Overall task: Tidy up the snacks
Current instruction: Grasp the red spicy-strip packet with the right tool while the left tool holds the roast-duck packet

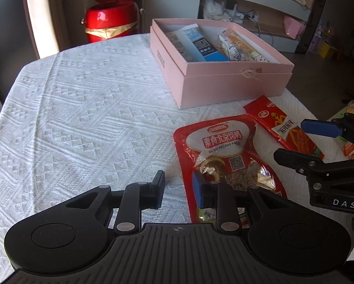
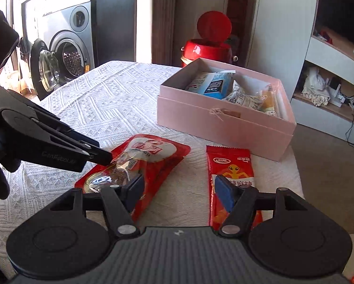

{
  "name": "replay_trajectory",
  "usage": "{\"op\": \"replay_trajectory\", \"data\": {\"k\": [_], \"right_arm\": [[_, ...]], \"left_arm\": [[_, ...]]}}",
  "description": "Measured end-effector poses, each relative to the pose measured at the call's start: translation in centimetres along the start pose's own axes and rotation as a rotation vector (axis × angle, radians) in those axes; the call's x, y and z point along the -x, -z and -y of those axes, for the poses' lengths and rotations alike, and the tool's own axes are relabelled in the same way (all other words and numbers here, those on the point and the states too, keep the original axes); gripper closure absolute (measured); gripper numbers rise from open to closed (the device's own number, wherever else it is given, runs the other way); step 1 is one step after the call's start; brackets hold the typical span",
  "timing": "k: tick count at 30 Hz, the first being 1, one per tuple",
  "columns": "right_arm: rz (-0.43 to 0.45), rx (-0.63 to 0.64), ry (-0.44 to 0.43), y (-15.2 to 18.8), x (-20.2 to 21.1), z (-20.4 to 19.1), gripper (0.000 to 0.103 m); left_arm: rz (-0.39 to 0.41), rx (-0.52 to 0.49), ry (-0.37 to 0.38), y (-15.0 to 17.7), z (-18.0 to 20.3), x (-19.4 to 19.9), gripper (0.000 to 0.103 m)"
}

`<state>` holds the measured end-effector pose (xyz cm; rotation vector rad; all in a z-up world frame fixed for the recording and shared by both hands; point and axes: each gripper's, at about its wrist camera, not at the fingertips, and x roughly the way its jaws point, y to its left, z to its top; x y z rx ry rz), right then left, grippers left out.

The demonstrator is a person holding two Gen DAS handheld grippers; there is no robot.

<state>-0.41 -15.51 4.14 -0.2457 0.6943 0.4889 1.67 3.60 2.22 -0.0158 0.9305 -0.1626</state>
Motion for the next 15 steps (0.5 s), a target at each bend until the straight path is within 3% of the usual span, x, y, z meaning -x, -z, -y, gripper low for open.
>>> {"op": "replay_trajectory", "data": {"k": [3,6,12,15], "right_arm": [[-0.017,-0.092,0.054,0.3,-0.8,2.5,0.036],[-0.045,-0.203,0.032,0.9,-1.9,4.5,0.035],[-0.012,-0.177,-0.044,1.1,-1.9,3.1,0.032],[0.003,-0.156,-0.074,1.2,-1.8,2.3,0.032]], "left_arm": [[-0.004,0.016,0.009,-0.1,-0.2,-0.1,0.074],[-0.006,0.028,0.018,-0.2,-0.4,-0.2,0.074],[0.008,0.121,0.127,-0.6,-2.0,-0.7,0.073],[0.011,0.148,0.143,-0.8,-2.5,-0.8,0.073]]}}
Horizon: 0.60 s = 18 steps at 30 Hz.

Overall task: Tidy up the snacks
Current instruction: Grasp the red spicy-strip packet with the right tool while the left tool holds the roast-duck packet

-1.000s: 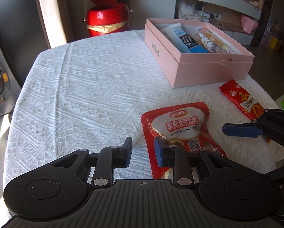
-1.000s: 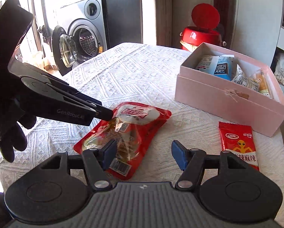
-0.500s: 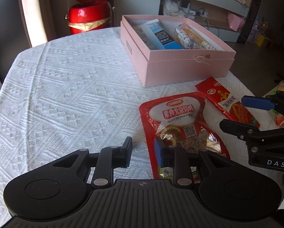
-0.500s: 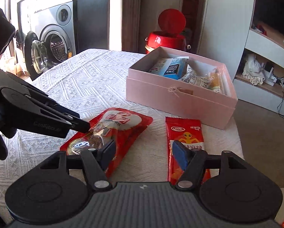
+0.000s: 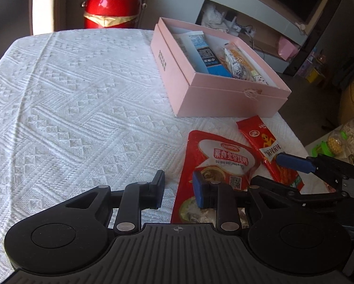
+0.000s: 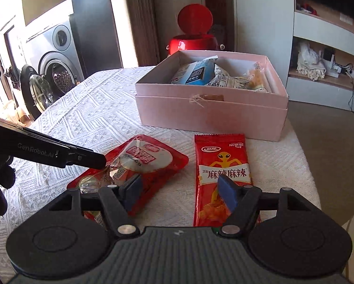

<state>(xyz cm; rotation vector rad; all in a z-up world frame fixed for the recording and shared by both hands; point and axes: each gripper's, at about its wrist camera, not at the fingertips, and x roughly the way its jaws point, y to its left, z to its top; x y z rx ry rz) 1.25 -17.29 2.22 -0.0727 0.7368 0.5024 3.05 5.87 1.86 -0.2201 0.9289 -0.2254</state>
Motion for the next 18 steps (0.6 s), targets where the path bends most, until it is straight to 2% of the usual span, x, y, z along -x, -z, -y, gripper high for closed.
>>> {"op": "replay_trajectory", "data": {"k": [2,4,7,9,11,13,16,18], "right_arm": [[0.008,0.002,0.002,0.0,0.1,0.0,0.032],[0.018,0.005,0.039,0.2,0.5,0.4,0.032],[0.054,-0.034,0.070,0.3,1.6,2.0,0.032],[0.062,-0.073,0.090,0.3,1.8,3.3,0.032],[0.058,-0.098,0.125,0.5,1.8,4.2,0.032],[0.054,-0.111,0.140,1.0,1.8,4.9,0.032],[0.044,-0.152,0.138,1.8,1.6,5.8,0.032],[0.057,-0.181,0.121,1.8,1.8,6.4,0.032]], "left_arm": [[0.017,-0.007,-0.007,-0.1,0.3,0.3,0.073],[0.051,-0.046,0.002,-0.2,1.3,1.2,0.073],[0.088,-0.146,0.026,-0.1,3.6,1.9,0.073],[0.079,-0.233,0.007,0.2,5.4,1.4,0.073],[0.038,-0.317,-0.043,0.8,7.1,0.2,0.073],[0.033,-0.369,-0.064,1.3,8.2,-0.3,0.058],[-0.004,-0.415,-0.097,1.4,9.1,-1.0,0.046],[-0.025,-0.431,-0.093,1.3,9.4,-1.4,0.038]]}}
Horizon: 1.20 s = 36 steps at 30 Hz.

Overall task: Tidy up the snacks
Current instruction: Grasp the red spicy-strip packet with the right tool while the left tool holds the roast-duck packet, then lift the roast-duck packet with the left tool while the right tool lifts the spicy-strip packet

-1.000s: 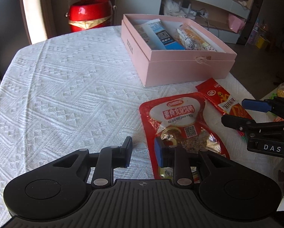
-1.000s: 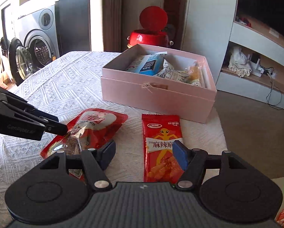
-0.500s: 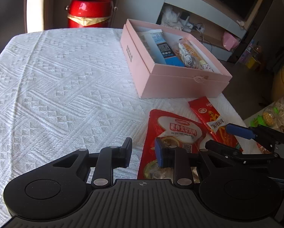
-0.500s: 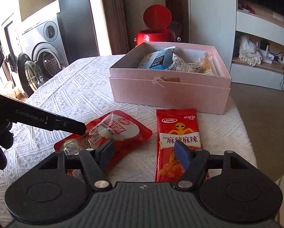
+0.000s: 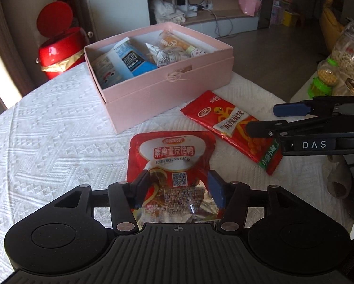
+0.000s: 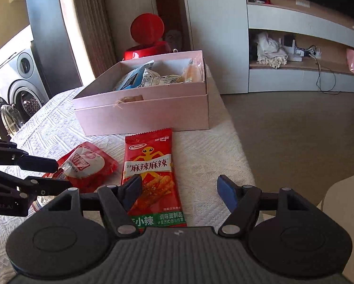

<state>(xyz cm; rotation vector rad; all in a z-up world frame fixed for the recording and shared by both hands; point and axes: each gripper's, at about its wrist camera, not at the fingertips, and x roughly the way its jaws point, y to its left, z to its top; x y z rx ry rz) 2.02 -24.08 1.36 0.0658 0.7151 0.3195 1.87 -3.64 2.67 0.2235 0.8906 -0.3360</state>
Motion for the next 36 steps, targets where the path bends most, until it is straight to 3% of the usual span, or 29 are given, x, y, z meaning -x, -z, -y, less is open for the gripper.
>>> {"op": "replay_trajectory", "data": {"k": [4,8,11,14,18,25,30,34,36], "right_arm": [[-0.002,-0.034,-0.017,0.1,-0.1,0.5,0.032],[0.002,-0.034,-0.016,0.2,0.0,0.5,0.032],[0.003,-0.034,-0.014,0.2,0.0,0.4,0.032],[0.003,-0.024,-0.007,0.3,-0.1,0.2,0.032],[0.004,-0.006,0.002,0.3,-0.1,-0.1,0.032],[0.029,0.119,0.016,0.8,0.5,-2.3,0.032],[0.011,0.149,0.017,0.9,0.4,-3.1,0.032],[-0.037,0.079,-0.153,1.2,1.1,-3.5,0.031],[-0.036,0.132,-0.133,1.5,1.1,-4.7,0.031]], "left_arm": [[-0.029,0.043,0.054,0.1,-0.8,-0.8,0.028],[0.036,0.171,0.146,-0.2,-3.0,1.0,0.037],[0.079,0.261,0.138,-0.2,-5.1,1.8,0.039],[0.070,0.342,0.104,0.3,-7.1,1.4,0.040],[0.041,0.444,0.164,1.6,-9.0,-0.2,0.040],[0.057,0.454,0.278,1.8,-8.6,-1.0,0.040],[0.069,0.427,0.268,1.7,-7.7,-1.3,0.040],[0.050,0.435,0.316,1.8,-7.7,-1.2,0.040],[0.039,0.444,0.332,1.7,-7.3,-0.8,0.040]]}}
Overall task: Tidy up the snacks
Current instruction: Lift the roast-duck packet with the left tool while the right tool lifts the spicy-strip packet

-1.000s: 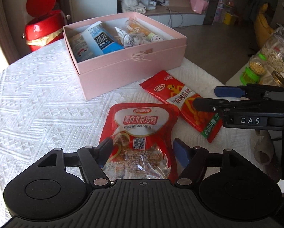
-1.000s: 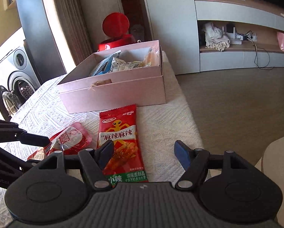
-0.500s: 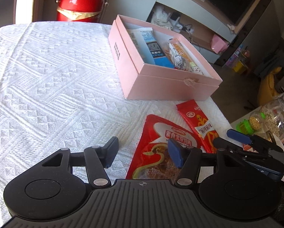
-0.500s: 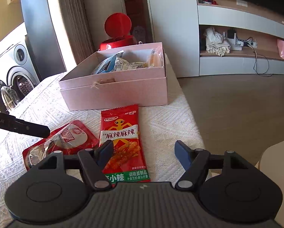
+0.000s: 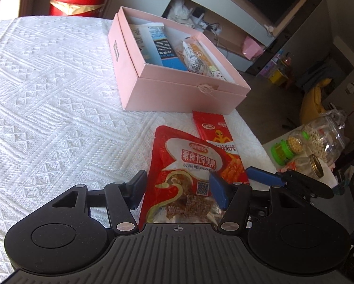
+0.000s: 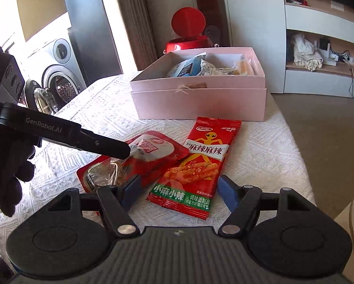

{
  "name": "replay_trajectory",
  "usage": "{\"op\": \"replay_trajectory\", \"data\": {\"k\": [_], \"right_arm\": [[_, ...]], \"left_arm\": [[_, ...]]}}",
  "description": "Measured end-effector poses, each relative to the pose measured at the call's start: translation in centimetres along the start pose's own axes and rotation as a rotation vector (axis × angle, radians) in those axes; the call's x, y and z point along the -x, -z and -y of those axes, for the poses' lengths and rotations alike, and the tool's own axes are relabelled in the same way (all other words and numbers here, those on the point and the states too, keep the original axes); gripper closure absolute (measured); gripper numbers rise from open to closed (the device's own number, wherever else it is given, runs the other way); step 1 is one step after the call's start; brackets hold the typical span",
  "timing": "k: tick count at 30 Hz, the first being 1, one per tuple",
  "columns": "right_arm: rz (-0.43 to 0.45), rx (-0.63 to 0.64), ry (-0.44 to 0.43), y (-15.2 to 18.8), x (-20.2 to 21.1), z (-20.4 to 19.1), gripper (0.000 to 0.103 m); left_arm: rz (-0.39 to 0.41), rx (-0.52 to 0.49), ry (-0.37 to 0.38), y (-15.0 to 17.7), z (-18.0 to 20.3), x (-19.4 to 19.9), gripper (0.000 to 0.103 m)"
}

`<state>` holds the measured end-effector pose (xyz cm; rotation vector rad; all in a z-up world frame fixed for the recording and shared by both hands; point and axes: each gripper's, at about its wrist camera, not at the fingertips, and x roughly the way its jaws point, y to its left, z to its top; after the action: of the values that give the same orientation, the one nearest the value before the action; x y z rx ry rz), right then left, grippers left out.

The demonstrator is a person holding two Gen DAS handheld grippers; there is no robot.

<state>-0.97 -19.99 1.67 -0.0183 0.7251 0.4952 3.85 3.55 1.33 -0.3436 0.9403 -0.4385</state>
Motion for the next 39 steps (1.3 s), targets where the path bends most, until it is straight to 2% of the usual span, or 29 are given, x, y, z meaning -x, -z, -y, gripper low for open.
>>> {"op": "replay_trajectory", "data": {"k": [3,7,9,12,15,17,18,22,26,29,35,37,39], "right_arm": [[0.002,0.064,0.087,0.1,-0.4,-0.9,0.031],[0.009,0.035,0.104,0.0,-0.1,0.0,0.032],[0.013,0.026,0.120,0.1,0.1,0.5,0.032],[0.006,0.020,0.132,0.2,0.1,1.0,0.032],[0.005,0.024,0.148,0.5,0.3,1.1,0.032],[0.006,0.021,0.150,0.6,0.5,1.3,0.032],[0.007,0.018,0.150,0.6,0.7,1.4,0.032],[0.007,0.016,0.134,0.6,0.8,1.2,0.032],[0.006,0.023,0.139,0.8,0.4,0.8,0.031],[0.004,0.015,0.139,0.7,0.5,1.0,0.032],[0.010,0.021,0.149,1.0,0.7,1.1,0.032],[0.006,0.021,0.148,1.0,0.6,1.1,0.032],[-0.001,0.020,0.144,1.0,0.5,1.1,0.032]], "left_arm": [[0.006,-0.009,0.036,0.2,1.1,0.8,0.040],[0.026,-0.019,0.121,0.1,2.3,1.7,0.041],[0.031,-0.036,0.130,0.0,2.7,1.4,0.041],[0.006,-0.026,0.112,0.0,2.4,0.2,0.042],[0.001,-0.008,0.046,0.2,1.7,-0.8,0.048],[0.014,-0.005,-0.003,0.2,1.3,-1.1,0.049],[0.015,0.003,-0.001,0.1,1.0,-1.2,0.049],[0.004,0.038,0.078,0.5,0.1,-1.5,0.048],[0.036,0.040,0.101,0.8,0.0,-1.8,0.047],[0.009,0.076,0.126,0.6,-0.1,-1.3,0.047],[0.046,0.037,0.235,0.4,1.8,1.8,0.048],[0.033,0.043,0.311,0.3,2.1,1.6,0.050],[0.015,0.049,0.331,0.4,2.5,0.7,0.050]]}}
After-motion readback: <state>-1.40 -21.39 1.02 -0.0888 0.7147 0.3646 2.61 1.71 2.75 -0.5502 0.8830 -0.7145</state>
